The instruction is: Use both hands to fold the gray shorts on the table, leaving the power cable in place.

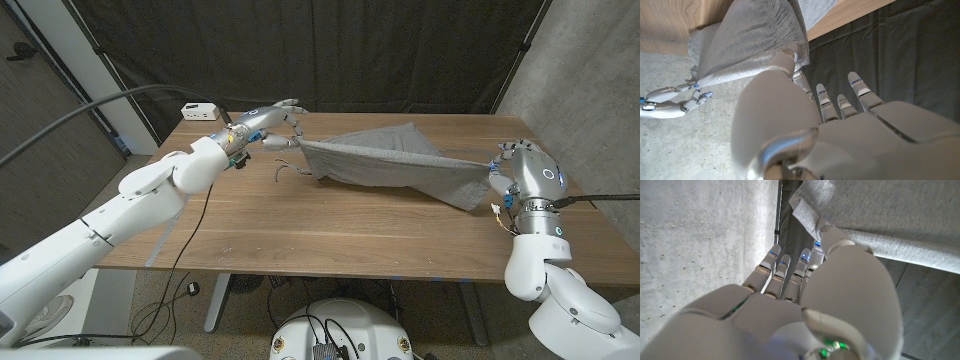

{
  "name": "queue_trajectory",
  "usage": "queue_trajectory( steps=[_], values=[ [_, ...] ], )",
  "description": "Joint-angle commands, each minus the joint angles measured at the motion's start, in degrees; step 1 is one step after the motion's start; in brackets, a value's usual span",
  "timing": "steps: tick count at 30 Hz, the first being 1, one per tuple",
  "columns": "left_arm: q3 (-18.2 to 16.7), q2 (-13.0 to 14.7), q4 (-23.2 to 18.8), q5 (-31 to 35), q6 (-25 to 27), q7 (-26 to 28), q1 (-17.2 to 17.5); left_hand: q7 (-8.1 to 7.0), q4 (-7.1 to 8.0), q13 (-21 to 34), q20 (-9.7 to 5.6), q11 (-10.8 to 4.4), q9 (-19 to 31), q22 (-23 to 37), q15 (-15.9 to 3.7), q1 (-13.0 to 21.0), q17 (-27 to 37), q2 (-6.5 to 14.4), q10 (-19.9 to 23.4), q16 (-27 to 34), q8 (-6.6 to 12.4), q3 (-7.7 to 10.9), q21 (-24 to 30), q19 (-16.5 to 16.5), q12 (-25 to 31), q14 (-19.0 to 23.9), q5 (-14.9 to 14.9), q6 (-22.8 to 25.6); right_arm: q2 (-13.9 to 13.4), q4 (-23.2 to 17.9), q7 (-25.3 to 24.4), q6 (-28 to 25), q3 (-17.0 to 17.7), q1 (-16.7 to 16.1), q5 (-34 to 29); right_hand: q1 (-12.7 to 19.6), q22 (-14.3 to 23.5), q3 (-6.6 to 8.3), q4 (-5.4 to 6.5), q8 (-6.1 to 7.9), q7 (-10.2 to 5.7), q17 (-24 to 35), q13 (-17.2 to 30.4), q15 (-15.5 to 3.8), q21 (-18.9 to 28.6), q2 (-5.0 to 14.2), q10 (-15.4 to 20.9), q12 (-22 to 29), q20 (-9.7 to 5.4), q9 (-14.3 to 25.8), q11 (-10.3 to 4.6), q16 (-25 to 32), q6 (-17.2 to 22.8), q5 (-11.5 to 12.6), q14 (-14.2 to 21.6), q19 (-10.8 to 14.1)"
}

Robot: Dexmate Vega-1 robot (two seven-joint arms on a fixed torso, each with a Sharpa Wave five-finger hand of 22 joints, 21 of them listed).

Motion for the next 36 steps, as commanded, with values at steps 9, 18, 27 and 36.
queue_trajectory(
  steps=[9,18,27,36],
  values=[
    [1.3,0.0,3.8,-10.4,-0.9,-6.9,-5.0,4.98,-0.26,0.1,0.17,0.61,7.6,0.2,0.66,0.4,0.0,0.4,0.2,0.1,0.82,0.94,0.4,-0.4,0.0,0.1,-0.2,4.3,-0.5,14.1,3.4,9.5,-6.8,19.8,-0.4,-0.6,0.2,0.91,-0.06,-0.15,-0.06,0.2,0.2,-8.83,0.3,-0.01,0.3,0.1,-0.68,-0.4,-0.32,-0.1,-0.1,-0.7,1.1,0.8],
    [2.6,-0.1,4.9,-10.9,0.3,-7.2,-6.7,5.24,-0.37,0.1,0.26,0.64,8.0,0.1,0.99,0.5,0.0,0.5,0.1,0.0,0.91,1.26,0.5,-0.4,0.0,-0.2,-0.2,4.1,0.2,20.0,3.7,12.4,-10.8,27.5,-0.4,-0.8,0.2,1.23,-0.12,-0.13,-0.24,0.2,0.2,-8.94,0.3,-0.04,0.7,0.2,-0.92,-0.6,-0.44,-0.1,-0.1,-1.1,1.3,0.9],
    [4.0,-0.9,5.8,-10.0,2.8,-6.7,-8.4,5.26,-0.35,0.1,0.29,0.87,8.3,0.1,1.09,0.4,0.0,0.5,0.0,0.0,0.77,1.49,0.6,-0.3,-0.1,-0.1,-0.3,3.6,1.2,25.3,4.2,14.2,-14.1,34.0,-0.3,-1.0,0.2,1.55,-0.11,-0.14,-0.28,0.3,0.2,-9.21,0.4,-0.01,1.2,0.4,-1.05,-0.8,-0.57,-0.2,-0.2,-1.3,1.4,1.1],
    [5.9,-2.5,8.8,-9.7,3.6,-6.3,-11.0,5.51,-0.33,0.1,0.17,1.05,8.4,0.1,1.16,0.4,0.0,0.6,-0.1,0.1,0.54,1.72,0.8,-0.1,-0.1,0.0,-0.4,3.3,1.8,30.6,6.0,16.4,-17.7,40.8,-0.2,-1.2,0.2,1.82,-0.11,-0.07,-0.27,0.3,0.3,-9.38,0.4,0.0,1.4,0.4,-1.18,-0.9,-0.57,-0.2,-0.2,-1.5,1.7,1.2]
  ],
)
